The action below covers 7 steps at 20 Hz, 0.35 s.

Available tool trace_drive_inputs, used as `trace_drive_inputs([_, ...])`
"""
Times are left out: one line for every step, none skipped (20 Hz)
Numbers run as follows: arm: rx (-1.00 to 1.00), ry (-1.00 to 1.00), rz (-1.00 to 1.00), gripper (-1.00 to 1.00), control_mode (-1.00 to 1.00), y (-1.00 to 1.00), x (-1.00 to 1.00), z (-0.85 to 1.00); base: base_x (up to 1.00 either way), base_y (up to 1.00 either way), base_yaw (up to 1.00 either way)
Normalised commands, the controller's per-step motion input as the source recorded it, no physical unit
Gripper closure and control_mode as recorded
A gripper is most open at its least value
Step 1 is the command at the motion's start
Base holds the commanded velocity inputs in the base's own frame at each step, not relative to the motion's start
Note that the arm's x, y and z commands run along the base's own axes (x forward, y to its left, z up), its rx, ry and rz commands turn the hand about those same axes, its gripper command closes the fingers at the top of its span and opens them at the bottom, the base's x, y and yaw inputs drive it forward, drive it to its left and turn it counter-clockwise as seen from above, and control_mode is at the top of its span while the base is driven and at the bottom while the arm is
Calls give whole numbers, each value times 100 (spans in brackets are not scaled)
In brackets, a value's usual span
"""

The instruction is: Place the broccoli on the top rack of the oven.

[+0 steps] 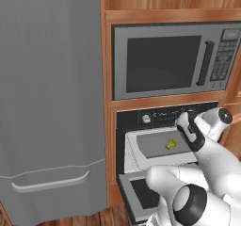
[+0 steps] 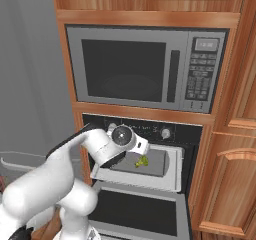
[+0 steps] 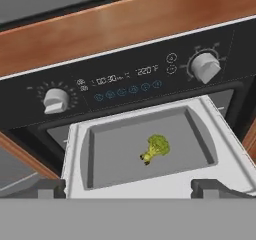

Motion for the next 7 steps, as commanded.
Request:
trace_drive_inputs([6,8,0,-100,-100,0,-49,82,0,0,0])
trace_drive_inputs([7,7,0,-100,-100,0,-49,76,0,0,0])
trace_drive_inputs([7,6,0,-100,-100,0,-53,70,0,0,0])
trace_drive_inputs([8,9,0,-100,-100,0,-54,56,0,0,0])
trace_drive_inputs([6,12,0,-100,-100,0,-56,44,0,0,0])
trace_drive_inputs([2,9,0,-100,-100,0,-60,34,0,0,0])
trace_drive_inputs([0,9,0,-100,-100,14,-61,34,0,0,0])
